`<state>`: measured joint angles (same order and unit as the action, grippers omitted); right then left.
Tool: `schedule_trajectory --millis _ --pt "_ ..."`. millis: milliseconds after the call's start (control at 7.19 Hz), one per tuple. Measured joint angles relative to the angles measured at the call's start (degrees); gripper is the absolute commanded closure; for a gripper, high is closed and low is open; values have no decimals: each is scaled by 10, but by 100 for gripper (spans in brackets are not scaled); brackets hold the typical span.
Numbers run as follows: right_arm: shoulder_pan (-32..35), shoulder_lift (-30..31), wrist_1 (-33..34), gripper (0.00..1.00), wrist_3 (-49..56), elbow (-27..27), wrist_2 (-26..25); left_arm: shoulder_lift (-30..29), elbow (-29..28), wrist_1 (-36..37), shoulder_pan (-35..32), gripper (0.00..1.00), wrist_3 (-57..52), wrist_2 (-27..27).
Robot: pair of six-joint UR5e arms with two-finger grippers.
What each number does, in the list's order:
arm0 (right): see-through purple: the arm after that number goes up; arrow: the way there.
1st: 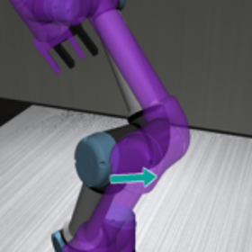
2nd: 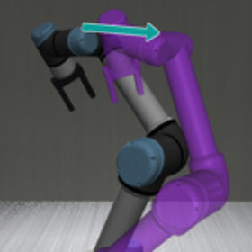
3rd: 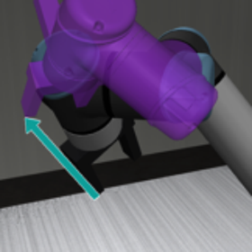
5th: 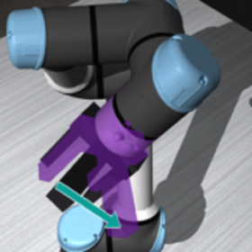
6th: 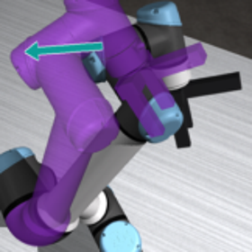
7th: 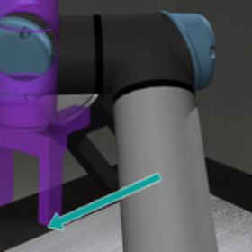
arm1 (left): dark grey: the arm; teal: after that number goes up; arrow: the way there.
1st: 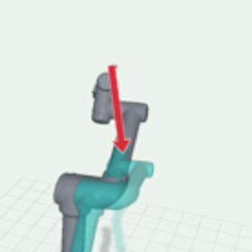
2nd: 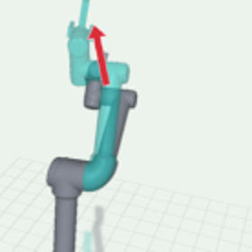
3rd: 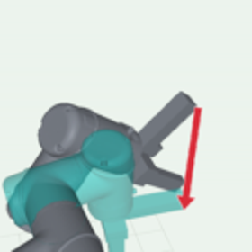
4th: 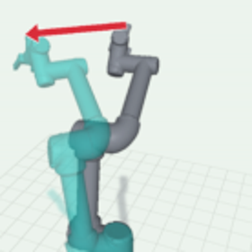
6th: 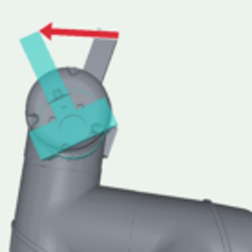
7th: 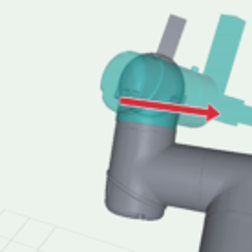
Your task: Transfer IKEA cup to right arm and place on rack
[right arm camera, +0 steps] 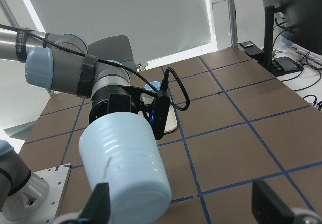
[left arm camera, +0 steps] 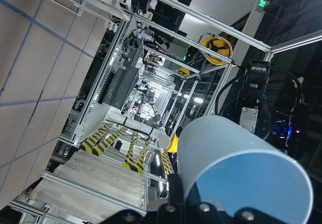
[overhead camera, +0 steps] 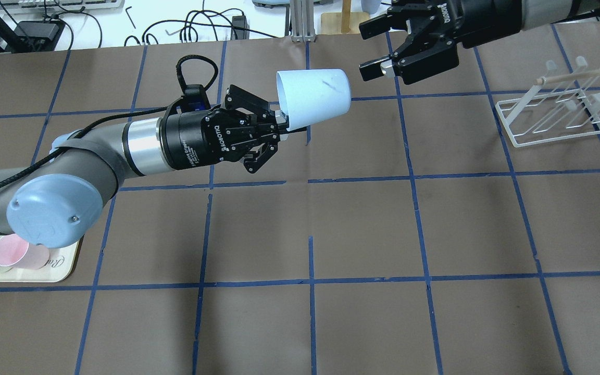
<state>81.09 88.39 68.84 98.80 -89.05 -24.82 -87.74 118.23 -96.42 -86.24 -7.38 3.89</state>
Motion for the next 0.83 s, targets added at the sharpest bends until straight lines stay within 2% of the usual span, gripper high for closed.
schedule_trajectory --millis 834 --pt "19 2 -46 0 -2 -4 -4 -1 1 2 -3 100 3 6"
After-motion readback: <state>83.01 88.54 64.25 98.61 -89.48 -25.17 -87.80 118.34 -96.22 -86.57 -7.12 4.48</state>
